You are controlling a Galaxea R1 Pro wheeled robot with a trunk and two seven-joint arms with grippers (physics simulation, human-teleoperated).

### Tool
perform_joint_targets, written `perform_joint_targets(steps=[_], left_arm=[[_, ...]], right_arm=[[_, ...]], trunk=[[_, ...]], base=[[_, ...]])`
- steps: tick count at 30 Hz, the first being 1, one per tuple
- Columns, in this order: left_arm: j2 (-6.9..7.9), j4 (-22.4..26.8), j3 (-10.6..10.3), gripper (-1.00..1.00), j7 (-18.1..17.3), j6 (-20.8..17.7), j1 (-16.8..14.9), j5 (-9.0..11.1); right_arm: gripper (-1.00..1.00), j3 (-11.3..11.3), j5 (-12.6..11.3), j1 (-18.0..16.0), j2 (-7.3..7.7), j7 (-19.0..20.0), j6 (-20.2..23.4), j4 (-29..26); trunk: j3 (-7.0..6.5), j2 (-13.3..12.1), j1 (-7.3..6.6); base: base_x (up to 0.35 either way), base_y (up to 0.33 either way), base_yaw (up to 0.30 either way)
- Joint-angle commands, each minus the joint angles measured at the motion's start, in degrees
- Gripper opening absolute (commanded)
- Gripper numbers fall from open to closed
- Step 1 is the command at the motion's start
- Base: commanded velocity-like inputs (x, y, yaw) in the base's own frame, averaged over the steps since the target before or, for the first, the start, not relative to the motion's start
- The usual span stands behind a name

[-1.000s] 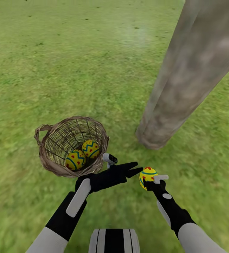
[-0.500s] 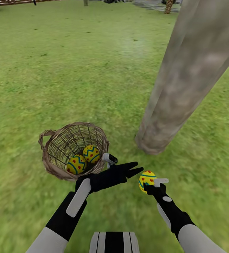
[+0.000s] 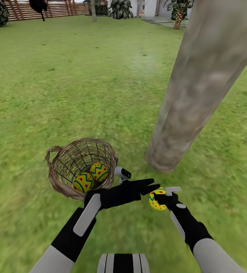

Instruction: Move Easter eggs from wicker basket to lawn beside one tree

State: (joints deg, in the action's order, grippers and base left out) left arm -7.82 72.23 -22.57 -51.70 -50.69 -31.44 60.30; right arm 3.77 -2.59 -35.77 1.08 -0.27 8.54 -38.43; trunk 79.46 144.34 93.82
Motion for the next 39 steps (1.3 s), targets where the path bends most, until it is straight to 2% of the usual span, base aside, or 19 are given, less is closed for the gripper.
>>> perform_joint_targets(steps=[1, 4, 6, 9, 13, 17, 20, 22, 24, 27, 29, 30, 33, 34, 35, 39], left_arm=[[-0.01, 0.06, -0.02, 1.00, -0.05, -0.27, -0.03, 0.16], [0.22, 0.10, 0.03, 1.00, -0.06, -0.34, -0.03, 0.17], [0.40, 0.16, 0.14, 1.00, 0.00, -0.75, -0.03, 0.17], [0.56, 0.18, 0.37, 1.00, -0.04, -1.02, -0.10, 0.18], [1.10, 0.19, 0.60, 1.00, -0.14, -1.07, -0.11, 1.40], [1.41, 0.42, 0.64, 1.00, -0.32, -1.09, -0.11, 1.84], [2.17, 2.21, 0.67, 1.00, -0.40, -1.16, -0.11, 1.96], [2.33, 2.80, 0.65, 1.00, -0.41, -1.37, -0.11, 2.83], [3.04, 3.92, 0.67, 1.00, -0.46, -1.53, -0.11, 3.91], [5.02, 6.30, 0.68, 1.00, -0.43, -1.66, -0.11, 4.87], [5.48, 7.49, 0.68, 1.00, -0.42, -1.73, -0.11, 5.05], [5.72, 8.16, 0.68, 1.00, -0.42, -1.76, -0.11, 5.13], [5.87, 8.70, 0.68, 1.00, -0.42, -1.77, -0.11, 5.16], [6.17, 8.98, 0.81, 1.00, -0.42, -1.81, -0.11, 5.17], [6.58, 9.11, 1.03, 1.00, -0.45, -1.83, -0.11, 5.17], [8.48, 10.24, 1.68, 1.00, -0.72, -1.86, -0.11, 5.30]], right_arm=[[1.00, 0.19, -0.29, 0.00, 0.06, 2.03, 2.96, -1.15], [1.00, 0.12, -0.31, 0.00, -0.02, 4.34, 7.34, -1.94], [1.00, 0.12, -0.31, 0.00, -0.03, 4.95, 15.11, -3.00], [1.00, 0.06, -0.31, 0.00, -0.03, 5.16, 22.34, -6.03], [1.00, 0.01, -0.39, 0.00, -0.02, 5.41, 27.63, -8.19], [1.00, 0.01, -0.39, 0.00, 0.22, 8.18, 28.72, -8.39], [1.00, -0.33, -0.38, 0.00, 0.44, 9.14, 32.42, -9.82], [1.00, -0.55, -0.28, 0.00, 0.79, 11.52, 36.06, -11.47], [1.00, -0.59, -0.24, -0.11, 2.27, 15.47, 40.86, -13.15], [1.00, -0.60, -0.28, -0.12, 3.99, 19.63, 42.69, -15.44], [1.00, -0.65, -0.30, -0.11, 5.21, 21.79, 43.27, -16.00], [1.00, -0.71, -0.30, -0.14, 6.77, 24.57, 44.09, -16.54], [1.00, -0.81, -0.31, -0.14, 9.58, 30.76, 45.93, -18.27], [1.00, -1.29, -0.34, -0.13, 11.17, 34.10, 46.75, -19.09], [1.00, -1.95, -0.36, -0.13, 12.11, 36.13, 47.09, -19.44], [1.00, -5.84, -0.23, -0.14, 14.52, 41.84, 47.67, -20.12]], trunk=[[-0.19, 0.00, -0.03], [-0.86, -0.04, -0.11], [-1.30, -0.07, -0.16], [-1.96, -0.11, -0.24], [-2.85, -0.16, -0.34], [-3.74, -0.22, -0.44], [-4.40, -0.26, -0.52], [-4.84, -0.28, -0.57], [-5.29, -0.31, -0.62], [-5.95, -0.35, -0.70], [-6.39, -0.38, -0.75], [-6.62, -0.39, -0.78], [-7.28, -0.43, -0.86], [-7.50, -0.44, -0.88], [-7.72, -0.46, -0.91], [-8.61, -0.51, -1.01]], base=[[0.000, 0.000, 0.000], [0.000, 0.000, 0.000], [0.000, 0.000, 0.000], [-0.179, 0.000, 0.000], [-0.334, 0.000, 0.000], [-0.346, 0.000, 0.000], [-0.346, 0.000, 0.000], [-0.346, 0.000, 0.000], [-0.292, 0.000, 0.000], [-0.108, 0.000, 0.000], [-0.028, 0.000, 0.000], [-0.009, 0.000, 0.000], [-0.004, 0.000, 0.000], [-0.001, 0.000, 0.000], [0.000, 0.000, 0.000], [0.000, 0.000, 0.000]])
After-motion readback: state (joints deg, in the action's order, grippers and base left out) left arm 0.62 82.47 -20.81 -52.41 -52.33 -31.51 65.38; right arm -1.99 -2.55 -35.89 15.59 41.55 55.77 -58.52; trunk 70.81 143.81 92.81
